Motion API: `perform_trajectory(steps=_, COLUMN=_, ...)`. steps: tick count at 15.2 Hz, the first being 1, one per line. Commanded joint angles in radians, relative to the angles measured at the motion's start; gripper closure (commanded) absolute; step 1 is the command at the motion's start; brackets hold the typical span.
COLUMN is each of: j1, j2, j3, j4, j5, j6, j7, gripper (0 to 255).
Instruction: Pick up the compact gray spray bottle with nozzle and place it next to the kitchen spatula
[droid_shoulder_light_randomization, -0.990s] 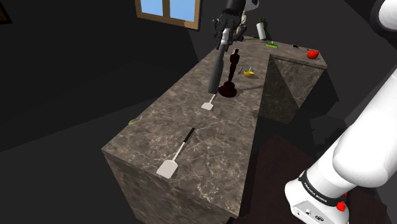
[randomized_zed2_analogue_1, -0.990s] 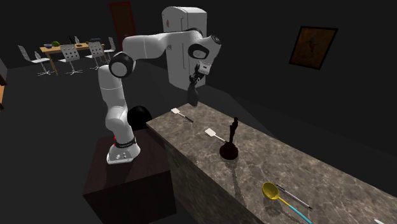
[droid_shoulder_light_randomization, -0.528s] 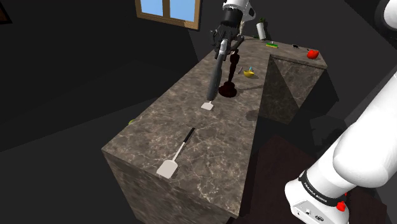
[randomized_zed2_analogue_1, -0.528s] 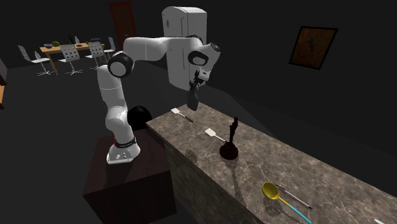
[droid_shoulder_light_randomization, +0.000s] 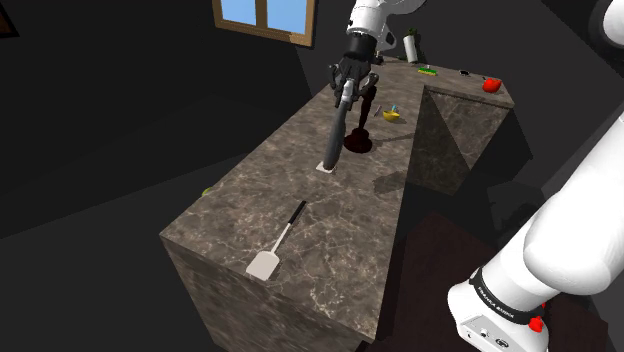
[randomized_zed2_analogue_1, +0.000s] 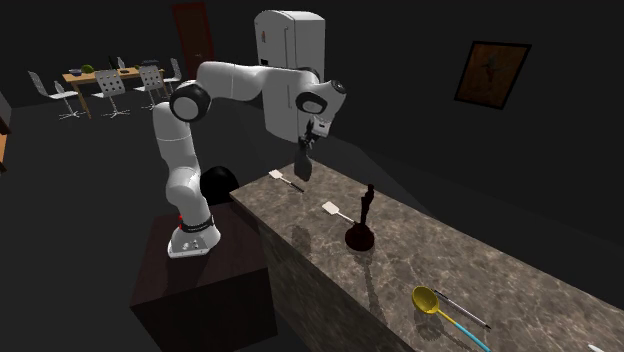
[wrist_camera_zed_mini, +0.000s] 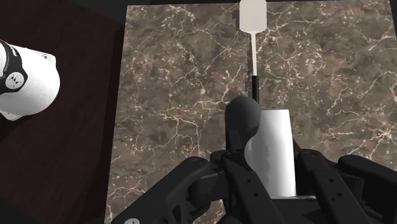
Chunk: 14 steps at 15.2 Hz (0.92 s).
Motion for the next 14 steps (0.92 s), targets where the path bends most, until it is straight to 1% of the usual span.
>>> perform_trajectory(steps=1, j1=0.001, j2=-0.002, j3=0.001, j4=-0.028, j5=0.0, j6=0.025, j7=-0.009, gripper=255)
perform_trajectory(steps=14, j1=0.007, j2=0.028, j3=0.005, j4=-0.16, j5=0.006, j6=0.175, j7=-0.072, gripper=255)
